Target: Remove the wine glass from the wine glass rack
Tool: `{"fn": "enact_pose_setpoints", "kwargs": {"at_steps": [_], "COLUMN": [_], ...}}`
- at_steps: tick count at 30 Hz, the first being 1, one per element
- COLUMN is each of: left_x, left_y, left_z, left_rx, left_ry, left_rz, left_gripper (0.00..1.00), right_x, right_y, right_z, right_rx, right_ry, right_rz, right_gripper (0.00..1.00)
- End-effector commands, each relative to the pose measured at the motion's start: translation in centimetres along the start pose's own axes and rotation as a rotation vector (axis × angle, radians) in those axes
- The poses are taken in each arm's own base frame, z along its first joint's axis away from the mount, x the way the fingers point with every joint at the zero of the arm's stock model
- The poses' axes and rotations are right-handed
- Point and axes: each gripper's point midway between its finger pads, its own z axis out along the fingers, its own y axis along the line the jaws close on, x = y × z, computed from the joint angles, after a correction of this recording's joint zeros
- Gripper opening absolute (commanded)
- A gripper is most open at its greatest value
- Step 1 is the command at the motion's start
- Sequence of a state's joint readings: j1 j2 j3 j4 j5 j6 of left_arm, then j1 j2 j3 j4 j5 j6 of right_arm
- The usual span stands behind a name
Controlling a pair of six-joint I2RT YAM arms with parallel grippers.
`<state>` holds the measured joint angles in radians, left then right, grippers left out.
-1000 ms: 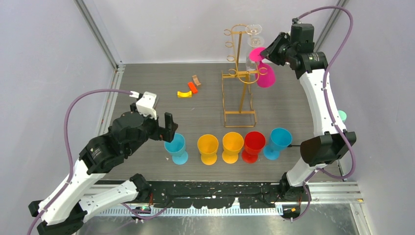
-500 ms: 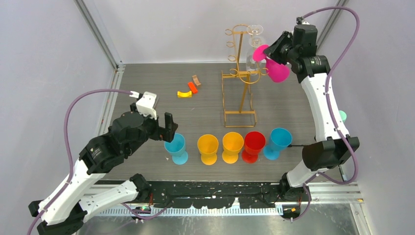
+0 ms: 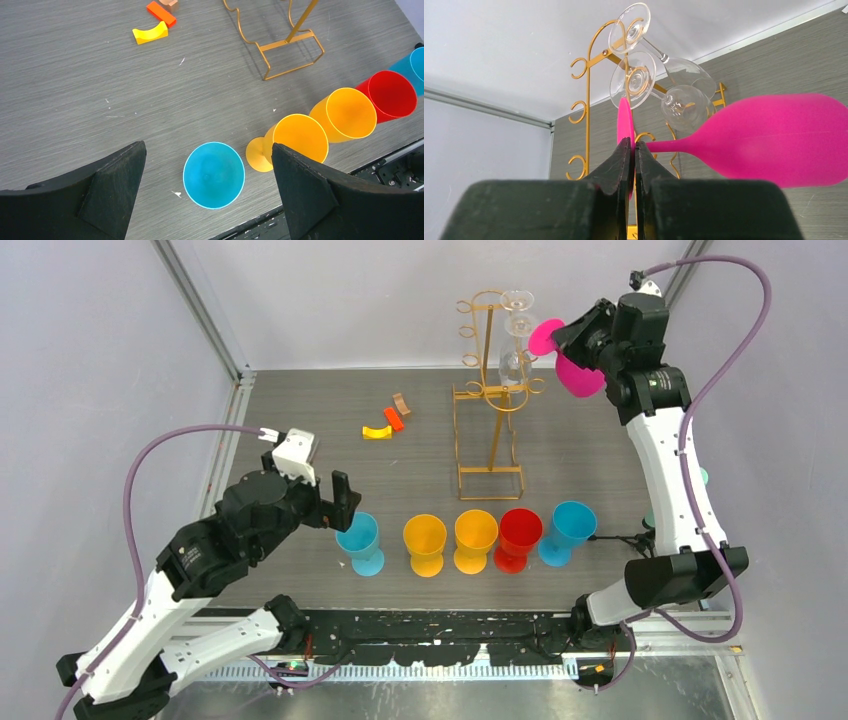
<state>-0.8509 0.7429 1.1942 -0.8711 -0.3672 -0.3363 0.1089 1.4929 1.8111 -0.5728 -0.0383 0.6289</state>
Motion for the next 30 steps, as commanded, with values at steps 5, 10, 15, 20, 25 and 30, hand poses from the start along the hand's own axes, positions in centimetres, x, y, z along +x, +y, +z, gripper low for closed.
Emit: {"fn": "enact_pose_setpoints", "kwargs": {"at_steps": [5,10,15,20,25,30], "left_x": [-2.1,-2.2,-2.7,-3.6,-4.5,-5.4], "left_y": [-0.4,-1.0,-2.0,-3.0,-4.4,-7.7], "left_z": [-0.5,-0.1,0.5,1.2,1.9,2.8], "left_rx": [0.02,0.042,0.077,0.11,0.163,0.308], "left_ry": [-0.082,-0.087,-0.096,-0.143,-0.181,-0.203], "left_rz": [-0.04,-0.046,-0.066,-0.124,-0.207,-0.301], "left_gripper": [1.0,1.0,1.0,1.0,1.0,1.0], "right_x": [-4.4,-5.5,-4.9,-2.0,-1.6,-1.0], "right_y": [3.1,4.8,7.0,9.6,10.8,12.6], "right_z": [-5.2,-10.6,-15.5,-19.4,-24.3,-27.8], "right_rx": [-0.101,-0.181,-0.324,-0.568,-0.675,-0.821], "right_ry": [-0.164,-0.232,-0.229,-0.151,-0.151,-0.087], "right_rz": [0.027,0.041,0.092,0.222,0.241,0.331], "right_gripper": [0.01,0.0,0.0,0.0,0.0,0.0]}}
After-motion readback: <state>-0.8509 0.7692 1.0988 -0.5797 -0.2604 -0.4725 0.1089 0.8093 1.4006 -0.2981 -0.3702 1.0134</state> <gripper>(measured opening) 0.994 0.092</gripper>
